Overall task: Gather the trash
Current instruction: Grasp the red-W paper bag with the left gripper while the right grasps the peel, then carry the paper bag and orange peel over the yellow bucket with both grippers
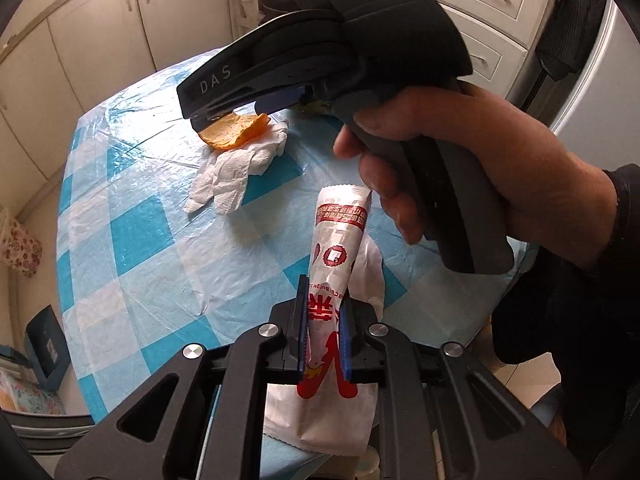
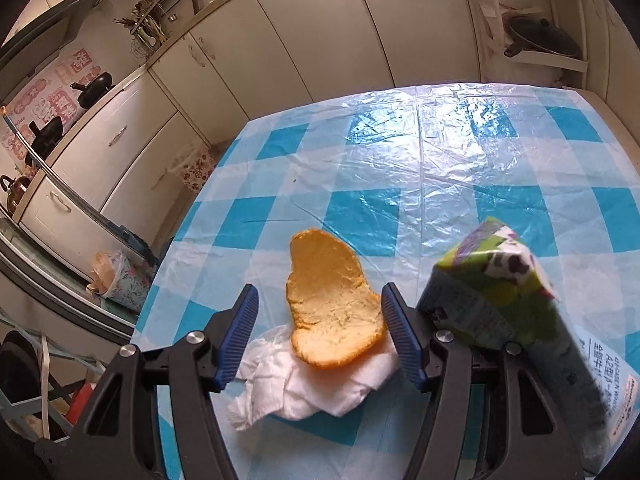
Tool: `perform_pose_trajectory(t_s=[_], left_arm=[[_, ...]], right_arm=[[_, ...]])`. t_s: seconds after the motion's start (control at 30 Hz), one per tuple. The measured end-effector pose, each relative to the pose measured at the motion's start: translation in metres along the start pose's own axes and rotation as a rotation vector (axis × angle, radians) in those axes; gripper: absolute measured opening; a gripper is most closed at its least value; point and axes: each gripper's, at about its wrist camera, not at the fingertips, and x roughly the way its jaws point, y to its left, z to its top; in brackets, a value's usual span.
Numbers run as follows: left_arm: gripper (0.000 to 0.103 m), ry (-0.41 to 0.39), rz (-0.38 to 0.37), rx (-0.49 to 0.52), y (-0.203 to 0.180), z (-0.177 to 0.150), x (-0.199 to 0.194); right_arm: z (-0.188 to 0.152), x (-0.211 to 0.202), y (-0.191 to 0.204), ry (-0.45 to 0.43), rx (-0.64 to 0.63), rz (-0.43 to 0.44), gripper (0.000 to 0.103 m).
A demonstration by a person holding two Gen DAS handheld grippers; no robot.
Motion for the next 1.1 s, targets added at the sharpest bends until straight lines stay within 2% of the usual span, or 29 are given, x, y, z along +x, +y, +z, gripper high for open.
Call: perform_pose_trajectory(t_s=[0.17,0.27,0.33,0.37,0.43,0.6,0.73,1.1], left_arm=[[0.012,0.010,0.005,0.003,0.004,-0.002,0.003],[0.012,0.020,0.010,0.008,0.003,-0.002,0.006],[0.012,0.025,0.013,0.011,0.002,-0.002,0.007],[0.012,0.027,0.014,0.011,0.002,-0.002,0.008],[0.012,0.029,0.017,0.010,0.003,-0.001,0.009],[0.012,0.027,0.016,0.012,0.002,-0.002,0.009],[0.012,0.028,0.015,0.015,0.000,-0.003,0.009],[0.012,0.015,-0.010,0.022,0.001,-0.003,0.005]], right_arm=[[0.009,0.010,-0.003,0.037,-0.029,-0.026,0.062],[0.007,0.013,0.008,0.043,-0.111,-0.087,0.061],[0.003,0.015,0.017,0.053,-0.184,-0.134,0.051],[0.002,0.015,0.020,0.059,-0.201,-0.131,0.046],[0.002,0.015,0.017,0.078,-0.188,-0.089,0.021],[0.006,0.000,0.014,0.040,-0.157,-0.023,0.009],[0.010,-0.017,0.015,-0.007,-0.157,0.008,0.005],[0.019,-0.050,0.008,-0.087,-0.089,0.108,0.005]])
